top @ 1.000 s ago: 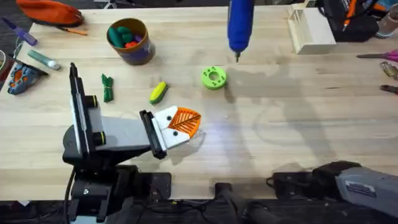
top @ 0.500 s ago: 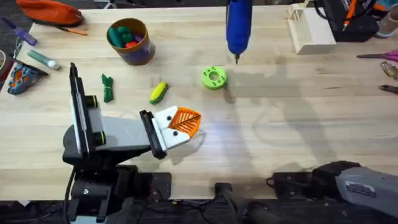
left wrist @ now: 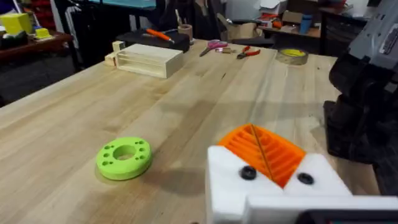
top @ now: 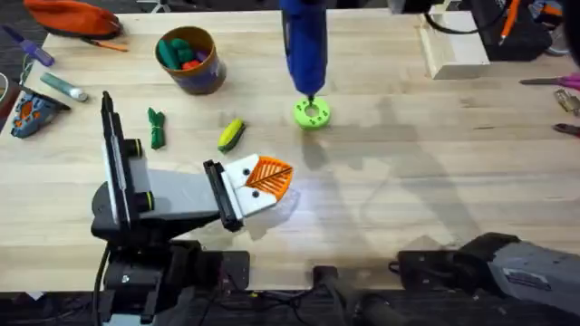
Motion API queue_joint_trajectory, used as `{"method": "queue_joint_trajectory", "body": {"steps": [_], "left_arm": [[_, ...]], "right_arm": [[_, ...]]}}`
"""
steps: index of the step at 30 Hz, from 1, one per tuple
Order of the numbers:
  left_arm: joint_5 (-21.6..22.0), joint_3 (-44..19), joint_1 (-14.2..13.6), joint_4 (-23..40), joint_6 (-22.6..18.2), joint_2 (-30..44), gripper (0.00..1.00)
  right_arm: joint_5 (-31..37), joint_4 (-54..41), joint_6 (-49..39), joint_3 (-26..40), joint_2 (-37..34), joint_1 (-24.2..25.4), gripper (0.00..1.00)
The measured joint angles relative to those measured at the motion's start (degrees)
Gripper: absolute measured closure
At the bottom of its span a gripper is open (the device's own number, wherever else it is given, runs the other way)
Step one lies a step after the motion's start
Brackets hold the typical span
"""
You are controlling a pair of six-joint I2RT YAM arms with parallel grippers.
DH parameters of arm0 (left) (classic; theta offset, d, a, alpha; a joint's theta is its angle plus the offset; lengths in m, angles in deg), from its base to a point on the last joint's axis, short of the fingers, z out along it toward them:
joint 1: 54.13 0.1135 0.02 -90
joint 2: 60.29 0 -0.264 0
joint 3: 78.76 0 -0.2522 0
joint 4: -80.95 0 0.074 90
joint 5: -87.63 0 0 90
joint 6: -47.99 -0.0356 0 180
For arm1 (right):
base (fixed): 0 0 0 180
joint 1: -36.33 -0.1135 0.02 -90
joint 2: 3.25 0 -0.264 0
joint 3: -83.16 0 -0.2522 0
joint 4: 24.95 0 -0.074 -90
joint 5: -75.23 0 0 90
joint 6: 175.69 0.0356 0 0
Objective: Pick up the gripper from the table and insert it into the empty holder that is missing its gripper. Then pick up a screw, insert it into the mounting hole, and use the screwdriver to tighten it. Finally, clean up the table by picking up the vegetable and placing it into the bucket.
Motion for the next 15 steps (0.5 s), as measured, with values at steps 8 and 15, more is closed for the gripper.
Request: {"method": "queue_joint_trajectory", "body": {"steps": [8,15], "left_arm": [[0.0,0.0,0.0,0.0,0.0,0.0,0.992],[0.0,0.0,0.0,0.0,0.0,0.0,0.992]], "right_arm": [[0.0,9.2,1.1,-5.4,0.0,-2.3,0.978],[-0.5,26.1,7.2,-11.0,0.0,-4.9,0.978]]}}
